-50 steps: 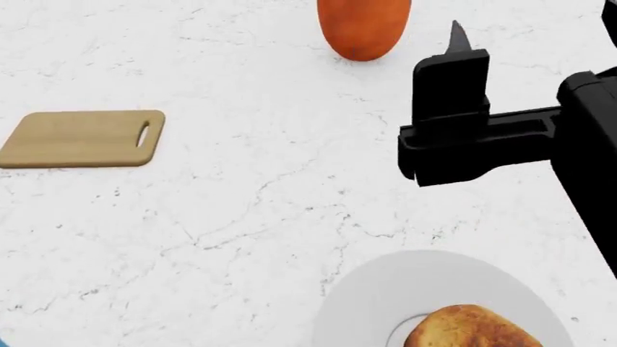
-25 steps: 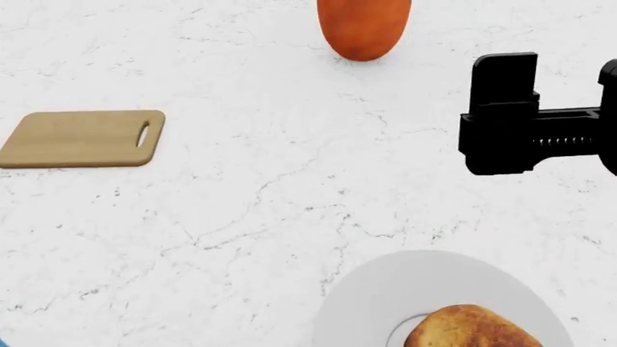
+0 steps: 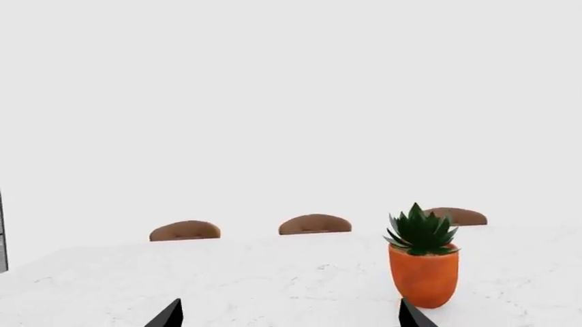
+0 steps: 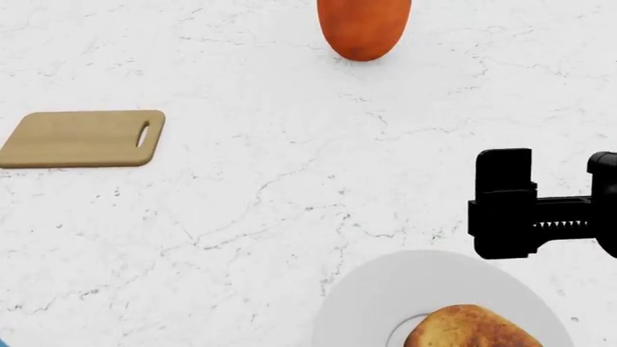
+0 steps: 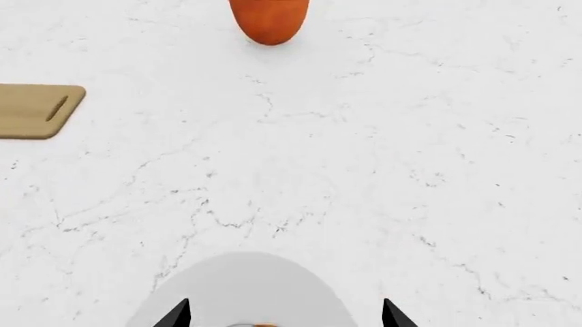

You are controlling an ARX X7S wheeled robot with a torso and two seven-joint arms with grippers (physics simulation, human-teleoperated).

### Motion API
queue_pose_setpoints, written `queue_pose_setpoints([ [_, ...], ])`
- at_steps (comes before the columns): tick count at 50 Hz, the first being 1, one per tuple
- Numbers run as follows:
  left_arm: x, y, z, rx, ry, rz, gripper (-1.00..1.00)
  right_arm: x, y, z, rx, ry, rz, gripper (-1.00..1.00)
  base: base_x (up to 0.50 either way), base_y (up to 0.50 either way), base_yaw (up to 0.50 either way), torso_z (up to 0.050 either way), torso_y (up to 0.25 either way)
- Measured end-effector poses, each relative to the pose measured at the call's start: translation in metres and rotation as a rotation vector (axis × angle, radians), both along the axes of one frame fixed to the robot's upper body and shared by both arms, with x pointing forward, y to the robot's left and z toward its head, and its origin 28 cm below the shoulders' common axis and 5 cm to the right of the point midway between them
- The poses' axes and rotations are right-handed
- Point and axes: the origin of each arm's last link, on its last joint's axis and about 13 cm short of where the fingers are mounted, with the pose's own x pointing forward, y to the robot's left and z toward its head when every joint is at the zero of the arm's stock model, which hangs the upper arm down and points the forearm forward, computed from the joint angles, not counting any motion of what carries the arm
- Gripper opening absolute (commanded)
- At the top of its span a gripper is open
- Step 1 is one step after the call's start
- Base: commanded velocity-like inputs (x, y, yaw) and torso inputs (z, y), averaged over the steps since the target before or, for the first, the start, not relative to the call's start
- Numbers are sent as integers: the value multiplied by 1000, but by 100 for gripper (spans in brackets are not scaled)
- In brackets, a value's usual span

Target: Place all breads on the cutting board.

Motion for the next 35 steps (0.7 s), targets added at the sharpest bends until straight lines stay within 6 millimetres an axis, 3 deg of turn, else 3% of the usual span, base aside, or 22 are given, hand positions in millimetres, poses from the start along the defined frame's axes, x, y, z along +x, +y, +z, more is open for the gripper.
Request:
queue_pose_setpoints([
  [35, 1, -2, -2, 8, 6, -1, 100, -6, -24, -40, 91, 114, -24, 100, 0, 0, 0, 0, 0],
])
